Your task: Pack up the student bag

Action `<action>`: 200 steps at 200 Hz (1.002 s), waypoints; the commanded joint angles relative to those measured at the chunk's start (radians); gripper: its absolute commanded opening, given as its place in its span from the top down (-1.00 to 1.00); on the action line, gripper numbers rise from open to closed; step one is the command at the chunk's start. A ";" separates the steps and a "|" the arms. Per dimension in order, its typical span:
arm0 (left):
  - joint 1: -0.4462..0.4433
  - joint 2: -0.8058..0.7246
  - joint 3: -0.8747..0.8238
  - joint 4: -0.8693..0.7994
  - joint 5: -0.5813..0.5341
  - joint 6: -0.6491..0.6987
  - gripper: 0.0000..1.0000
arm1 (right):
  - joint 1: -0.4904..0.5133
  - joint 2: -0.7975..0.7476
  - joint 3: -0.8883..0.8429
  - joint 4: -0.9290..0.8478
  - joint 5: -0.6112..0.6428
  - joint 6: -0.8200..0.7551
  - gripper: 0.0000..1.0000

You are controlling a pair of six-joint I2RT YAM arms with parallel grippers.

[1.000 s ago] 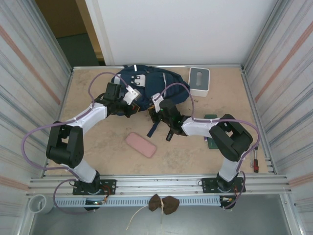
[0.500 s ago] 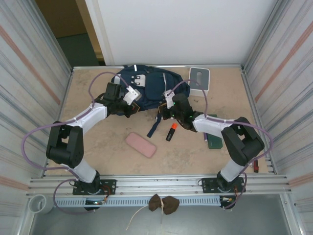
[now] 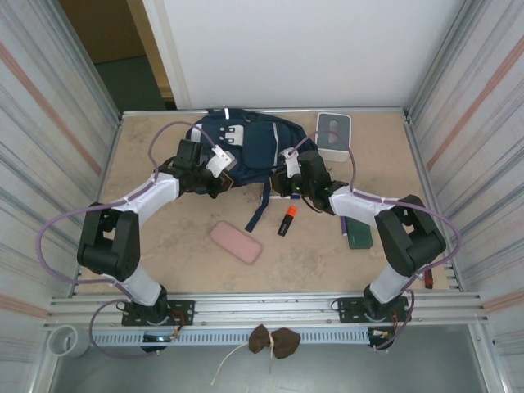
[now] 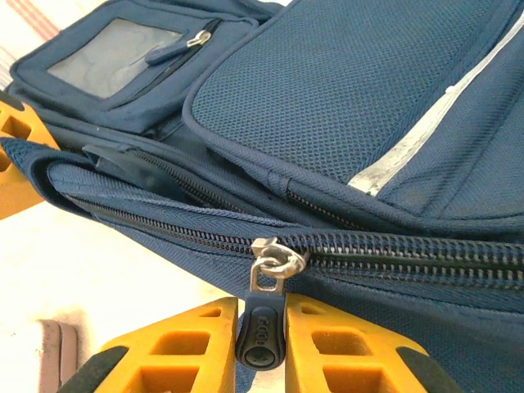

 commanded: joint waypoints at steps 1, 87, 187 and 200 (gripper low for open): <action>-0.005 -0.046 0.005 0.050 0.063 0.012 1.00 | -0.010 0.016 0.032 -0.026 0.038 0.026 0.56; -0.006 -0.052 0.004 0.047 0.060 0.011 1.00 | 0.033 0.012 0.023 -0.057 0.208 0.009 0.43; -0.009 -0.055 0.003 0.043 0.048 0.013 1.00 | 0.139 0.063 0.122 -0.177 0.531 -0.043 0.64; -0.009 -0.057 0.002 0.043 0.032 0.016 1.00 | 0.136 0.052 0.117 -0.190 0.550 -0.040 0.74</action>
